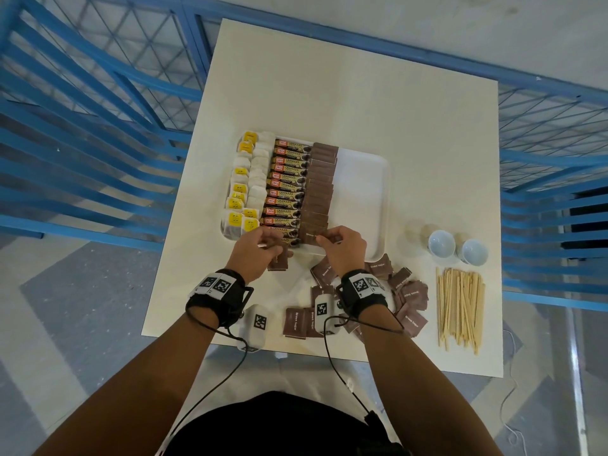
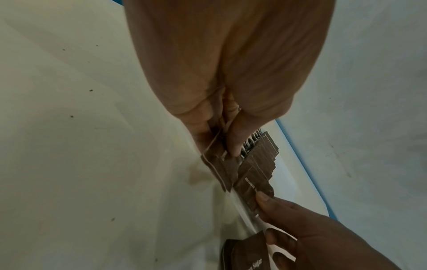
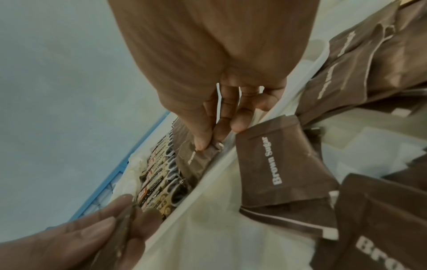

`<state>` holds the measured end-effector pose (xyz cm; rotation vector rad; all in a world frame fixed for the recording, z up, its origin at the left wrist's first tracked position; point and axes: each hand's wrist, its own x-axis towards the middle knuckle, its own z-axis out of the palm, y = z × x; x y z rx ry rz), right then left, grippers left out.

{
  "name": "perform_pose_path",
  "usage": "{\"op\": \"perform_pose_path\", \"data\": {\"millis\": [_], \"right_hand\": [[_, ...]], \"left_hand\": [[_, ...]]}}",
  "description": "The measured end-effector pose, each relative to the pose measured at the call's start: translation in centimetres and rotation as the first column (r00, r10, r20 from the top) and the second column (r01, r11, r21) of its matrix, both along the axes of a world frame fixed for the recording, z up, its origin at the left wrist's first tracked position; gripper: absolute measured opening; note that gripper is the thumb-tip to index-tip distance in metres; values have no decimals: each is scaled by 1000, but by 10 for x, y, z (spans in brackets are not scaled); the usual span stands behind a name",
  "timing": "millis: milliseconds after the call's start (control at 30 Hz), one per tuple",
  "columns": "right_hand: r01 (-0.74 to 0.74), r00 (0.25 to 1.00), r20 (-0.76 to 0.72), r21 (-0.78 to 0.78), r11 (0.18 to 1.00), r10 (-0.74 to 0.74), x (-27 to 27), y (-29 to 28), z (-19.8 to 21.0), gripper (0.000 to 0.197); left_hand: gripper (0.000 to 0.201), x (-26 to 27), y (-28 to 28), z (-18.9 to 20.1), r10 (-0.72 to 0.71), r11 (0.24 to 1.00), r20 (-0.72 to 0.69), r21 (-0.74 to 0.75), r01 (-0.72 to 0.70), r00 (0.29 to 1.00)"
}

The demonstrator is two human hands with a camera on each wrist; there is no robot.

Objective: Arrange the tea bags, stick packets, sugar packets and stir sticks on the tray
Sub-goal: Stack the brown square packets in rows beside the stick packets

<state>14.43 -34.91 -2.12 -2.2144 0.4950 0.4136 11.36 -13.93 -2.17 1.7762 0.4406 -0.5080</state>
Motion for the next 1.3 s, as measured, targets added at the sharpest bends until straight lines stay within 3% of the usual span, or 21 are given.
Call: {"op": "perform_pose_path", "data": {"millis": [433,567,667,800,900,1067,1233,1300], "right_hand": [[28,1000,-2,-46,999,-29,0,2,0,24],[59,996,72,-68,996,-54,-3,1,6,13],[-32,992,119,-38,999,36,-4,5,12,4],[-245,970,41,167,955,241,-2,17,21,11],[-337,941,34,180,924,337,-2,23,23,13],[-295,955,69,191,936,287,-1,22,28,7],[-273,961,18,222,936,276,-3,20,32,9],[-252,967,14,202,946,255,-3,19,31,9]], "left_hand": [[20,1,0,1,40,998,15,-49,-39,999],[21,3,0,1,75,995,8,-62,-74,997],[20,7,-3,6,131,984,-12,-121,-132,991],[21,10,-5,9,159,965,-51,-201,-166,986],[22,11,-7,11,155,963,-61,-211,-165,986],[9,11,-7,8,166,973,-35,-158,-170,985],[17,11,-10,8,160,980,-5,-122,-159,987],[18,11,-12,10,200,966,-55,-157,-206,978]]}}
